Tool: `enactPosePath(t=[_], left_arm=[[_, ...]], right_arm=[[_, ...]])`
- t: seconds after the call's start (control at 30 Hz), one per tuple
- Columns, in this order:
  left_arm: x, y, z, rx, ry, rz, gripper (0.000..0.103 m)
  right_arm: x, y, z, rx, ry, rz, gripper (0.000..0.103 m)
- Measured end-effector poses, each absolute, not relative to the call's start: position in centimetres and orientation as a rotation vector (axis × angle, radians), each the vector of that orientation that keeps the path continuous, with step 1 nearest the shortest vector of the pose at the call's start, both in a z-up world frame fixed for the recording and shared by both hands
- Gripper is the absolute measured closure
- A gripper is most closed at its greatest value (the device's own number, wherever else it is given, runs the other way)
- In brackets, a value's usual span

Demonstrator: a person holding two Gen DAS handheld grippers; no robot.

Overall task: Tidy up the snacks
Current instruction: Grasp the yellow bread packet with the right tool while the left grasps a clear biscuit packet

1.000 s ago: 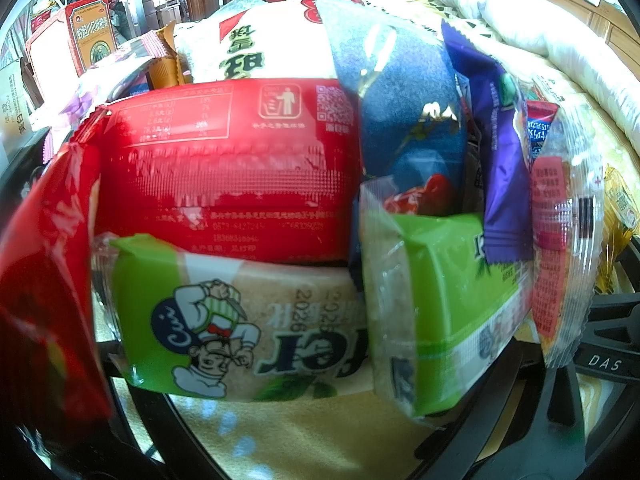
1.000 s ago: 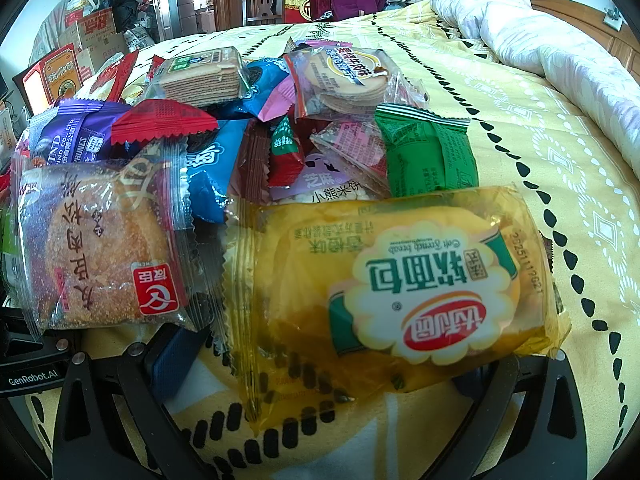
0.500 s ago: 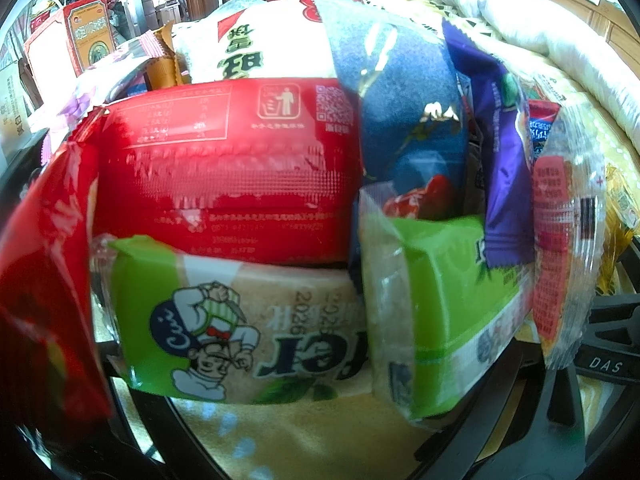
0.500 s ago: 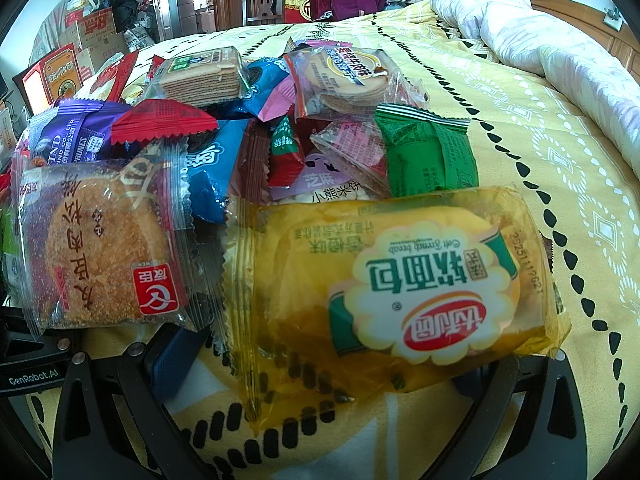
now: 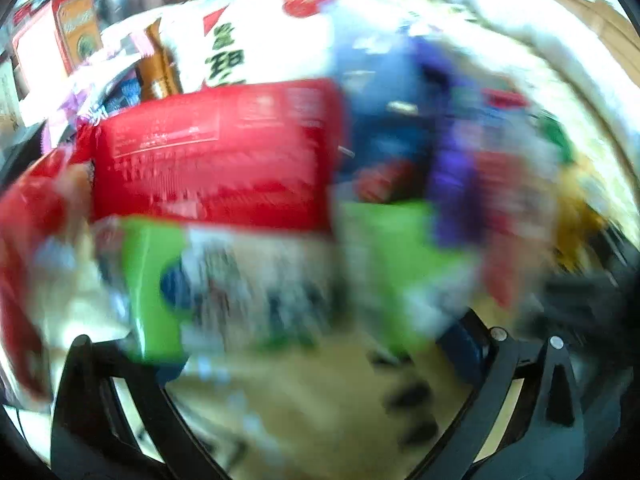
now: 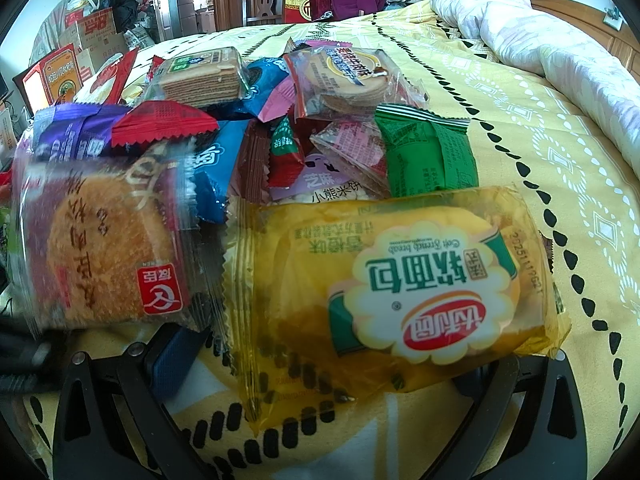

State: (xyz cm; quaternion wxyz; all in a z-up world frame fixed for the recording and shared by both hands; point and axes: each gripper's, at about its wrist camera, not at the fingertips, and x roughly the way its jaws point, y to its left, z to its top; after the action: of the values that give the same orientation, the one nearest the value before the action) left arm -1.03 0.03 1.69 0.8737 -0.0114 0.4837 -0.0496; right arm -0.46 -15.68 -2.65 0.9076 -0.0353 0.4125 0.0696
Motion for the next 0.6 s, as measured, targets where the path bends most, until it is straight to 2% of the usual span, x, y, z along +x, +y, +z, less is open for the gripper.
enactPosePath(t=[0.17,0.33,0.6], left_arm=[[-6.0,-0.8,3.8,-0.077,0.988,-0.300,0.002],[-10.2,0.3,6.7,-0.084,0.879,-0.313,0.002],[-5.8,0.5,9.2,-0.057,0.797,-0.449,0.005]], right_arm=[[-0.5,-15.7,-2.7,-0.073,0.851,0.143,0.000],[-0.4,-15.7,-2.6,-0.073,0.851,0.143,0.000],[-0.4,-15.7,-2.6,-0.073,0.851,0.143,0.000]])
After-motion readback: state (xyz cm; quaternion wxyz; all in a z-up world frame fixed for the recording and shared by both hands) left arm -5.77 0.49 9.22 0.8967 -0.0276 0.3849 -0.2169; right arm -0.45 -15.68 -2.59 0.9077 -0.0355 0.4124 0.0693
